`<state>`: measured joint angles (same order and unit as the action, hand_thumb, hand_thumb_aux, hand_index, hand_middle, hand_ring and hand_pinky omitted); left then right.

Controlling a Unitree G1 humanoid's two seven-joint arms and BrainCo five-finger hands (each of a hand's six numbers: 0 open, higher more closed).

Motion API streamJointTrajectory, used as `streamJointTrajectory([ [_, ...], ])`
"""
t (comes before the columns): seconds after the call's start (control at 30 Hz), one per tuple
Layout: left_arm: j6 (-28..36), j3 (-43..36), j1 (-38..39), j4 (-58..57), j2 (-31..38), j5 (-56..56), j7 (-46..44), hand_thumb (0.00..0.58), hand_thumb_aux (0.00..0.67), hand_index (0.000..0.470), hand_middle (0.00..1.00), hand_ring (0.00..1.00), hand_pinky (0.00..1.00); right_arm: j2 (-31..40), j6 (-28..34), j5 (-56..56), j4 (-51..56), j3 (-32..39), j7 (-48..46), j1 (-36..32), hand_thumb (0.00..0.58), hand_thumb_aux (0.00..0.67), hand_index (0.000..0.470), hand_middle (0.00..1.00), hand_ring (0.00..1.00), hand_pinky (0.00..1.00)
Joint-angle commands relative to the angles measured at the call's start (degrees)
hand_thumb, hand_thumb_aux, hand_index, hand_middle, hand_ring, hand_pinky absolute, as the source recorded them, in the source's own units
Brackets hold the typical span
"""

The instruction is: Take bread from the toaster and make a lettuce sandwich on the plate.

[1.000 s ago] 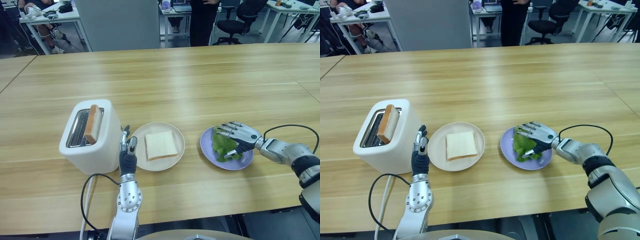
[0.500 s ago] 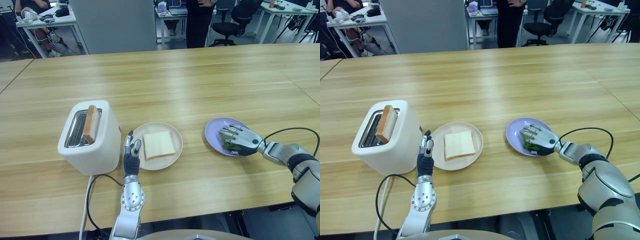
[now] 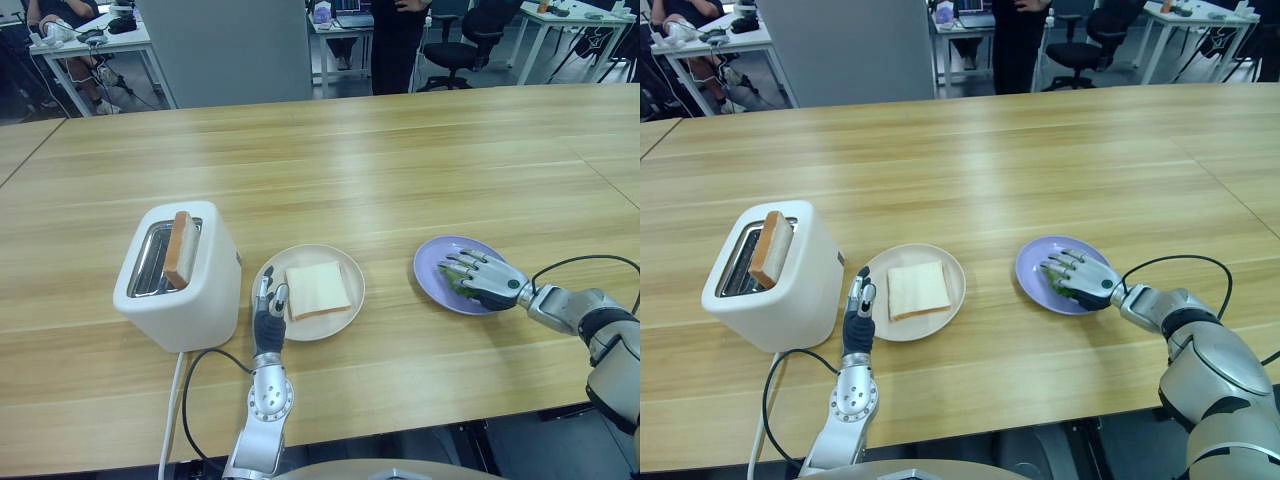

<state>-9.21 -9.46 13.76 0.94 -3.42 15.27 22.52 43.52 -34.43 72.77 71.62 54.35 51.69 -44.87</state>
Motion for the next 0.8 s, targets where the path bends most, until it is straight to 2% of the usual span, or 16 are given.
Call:
streamJointTrajectory([
  [0.03, -0.35, 0.15, -0.43, -1.48, -1.86, -0.08, 0.47, 0.0, 0.0, 0.0, 0.1, 0.1, 0.1, 2.22, -2.26, -3.03, -3.2, -2.72, 0.02, -3.05, 0.58, 0.67, 0.46, 0.02, 0.02, 0.02],
  [0.2, -0.67, 0.12, -0.93, -2.07, -1.92, -0.18, 0.66, 0.0, 0.0, 0.0, 0.1, 0.1, 0.1, 4.54, -5.24, -6.78, -11.33, -6.98, -1.58, -4.64, 0.58, 0.67, 0.46, 0.03, 0.03, 0.03],
  [0.33, -0.97, 0.15, -1.14, -2.42, -2.01, -0.29, 0.95, 0.0, 0.0, 0.0, 0.1, 0.1, 0.1, 3.54, -6.24, -9.16, -15.85, -9.66, -4.4, -4.53, 0.58, 0.67, 0.46, 0.03, 0.03, 0.03],
  [0.53, -0.98, -0.14, -2.33, -3.25, -2.04, -0.3, 0.74, 0.0, 0.0, 0.0, 0.09, 0.09, 0.09, -2.58, -7.4, -14.04, -18.83, -12.55, -11.79, -2.49, 0.58, 0.67, 0.46, 0.02, 0.02, 0.02],
  [0.8, -1.18, -0.94, -2.6, -3.76, -1.82, -0.16, -0.01, 0.0, 0.0, 0.0, 0.09, 0.09, 0.09, -14.31, -4.23, -14.76, -17.83, -12.28, -17.48, -1.79, 0.58, 0.67, 0.46, 0.02, 0.02, 0.02],
])
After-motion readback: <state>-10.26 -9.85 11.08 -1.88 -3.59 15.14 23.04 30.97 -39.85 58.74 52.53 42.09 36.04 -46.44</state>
